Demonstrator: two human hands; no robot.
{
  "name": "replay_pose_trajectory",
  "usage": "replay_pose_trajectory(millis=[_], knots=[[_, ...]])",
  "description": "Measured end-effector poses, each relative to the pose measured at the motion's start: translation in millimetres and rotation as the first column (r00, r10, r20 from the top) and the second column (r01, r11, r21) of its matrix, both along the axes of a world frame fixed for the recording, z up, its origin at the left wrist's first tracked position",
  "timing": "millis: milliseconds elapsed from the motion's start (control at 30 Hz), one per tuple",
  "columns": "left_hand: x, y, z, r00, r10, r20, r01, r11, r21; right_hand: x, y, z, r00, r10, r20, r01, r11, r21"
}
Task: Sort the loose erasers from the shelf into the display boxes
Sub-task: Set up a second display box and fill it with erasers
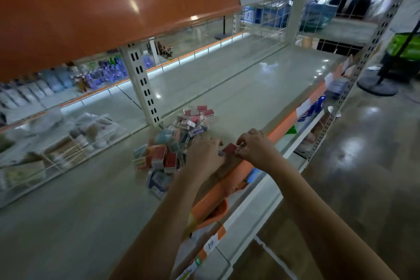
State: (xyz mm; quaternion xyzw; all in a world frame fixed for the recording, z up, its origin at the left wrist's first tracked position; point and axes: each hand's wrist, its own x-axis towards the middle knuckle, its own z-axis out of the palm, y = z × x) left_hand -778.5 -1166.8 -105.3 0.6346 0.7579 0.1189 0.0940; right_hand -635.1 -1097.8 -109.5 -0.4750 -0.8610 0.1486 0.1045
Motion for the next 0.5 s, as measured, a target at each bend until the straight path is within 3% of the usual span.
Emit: replay_pose_trajectory(millis=[200,333,500], knots=[[15.2,0.6,2.2,0.988,0.116,0.104,-0.112,0.993,-0.038,7.0,41.7,-2.8,0.983,0.181,-0.042,-0.182,0.983,-0.034],[26.8,5.1,-6.6,0.972,0.233,-0.022,-0.232,0.972,0.018,5.2,65.7,-2.8,0.937,0.346,-0.055,-0.349,0.936,-0.055],[34.2,16.8,-17.5,0.936,0.351,-0.013,-0.349,0.934,0.07,3.9,88.3,-0.1,0.888,0.375,-0.267,-0.425,0.89,-0.163]])
